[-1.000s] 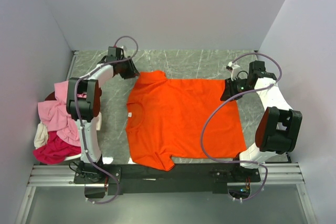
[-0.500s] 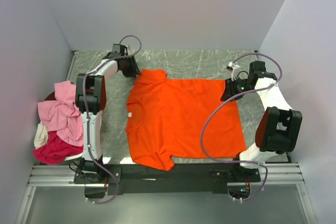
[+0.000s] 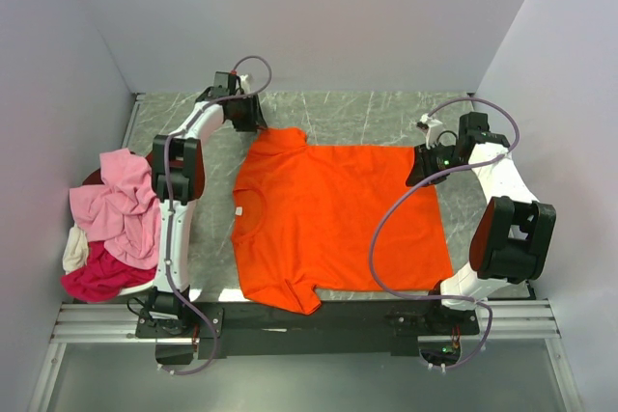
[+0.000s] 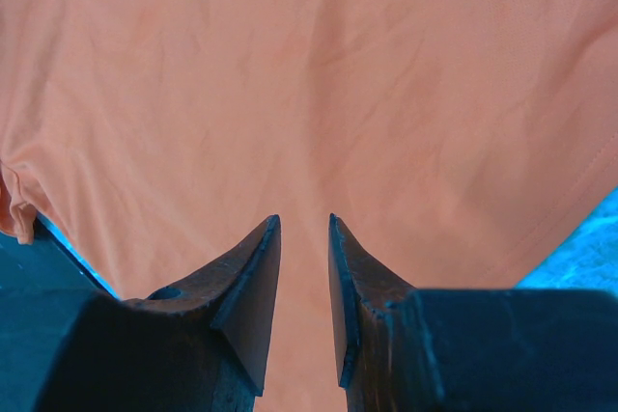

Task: Fold and stack the t-shirts
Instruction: Flatten the tshirt out

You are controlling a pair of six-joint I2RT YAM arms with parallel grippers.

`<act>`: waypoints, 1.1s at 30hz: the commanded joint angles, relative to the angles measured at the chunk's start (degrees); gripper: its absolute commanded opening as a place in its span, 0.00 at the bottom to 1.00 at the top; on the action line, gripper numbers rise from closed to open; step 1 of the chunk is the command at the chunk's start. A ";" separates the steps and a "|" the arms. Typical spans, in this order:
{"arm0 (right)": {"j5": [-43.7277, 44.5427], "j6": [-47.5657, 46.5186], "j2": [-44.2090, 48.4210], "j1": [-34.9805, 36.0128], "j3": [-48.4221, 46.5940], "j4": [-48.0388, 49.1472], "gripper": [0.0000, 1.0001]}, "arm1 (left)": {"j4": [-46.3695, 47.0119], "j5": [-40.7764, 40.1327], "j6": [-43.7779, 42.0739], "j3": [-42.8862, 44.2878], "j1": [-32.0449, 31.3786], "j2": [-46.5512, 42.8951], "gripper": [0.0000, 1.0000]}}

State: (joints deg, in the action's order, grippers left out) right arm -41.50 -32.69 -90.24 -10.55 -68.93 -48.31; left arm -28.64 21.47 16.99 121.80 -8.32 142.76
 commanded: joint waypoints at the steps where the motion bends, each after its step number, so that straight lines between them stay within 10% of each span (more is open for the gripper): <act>1: -0.96 -0.45 0.67 -0.62 0.02 -0.11 0.34 | -4.14 -0.90 -3.81 2.74 -1.96 3.13 0.48; 16: -1.13 -0.54 0.59 -1.14 -0.07 -0.29 0.34 | -7.65 -18.13 -8.20 3.71 -6.88 3.66 0.32; 25: 0.18 -0.18 -0.11 -1.67 -0.16 0.32 0.34 | -6.43 -17.00 -7.68 3.62 -7.77 2.97 0.00; 33: 9.05 6.66 -9.58 -1.67 -10.07 2.96 0.34 | 3.40 -14.01 -3.64 -7.79 -3.30 -11.86 0.00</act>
State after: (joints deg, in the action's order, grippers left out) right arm -36.91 -30.06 -95.68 -11.68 -73.14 -48.25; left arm -28.53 5.87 11.62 117.45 -14.15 139.20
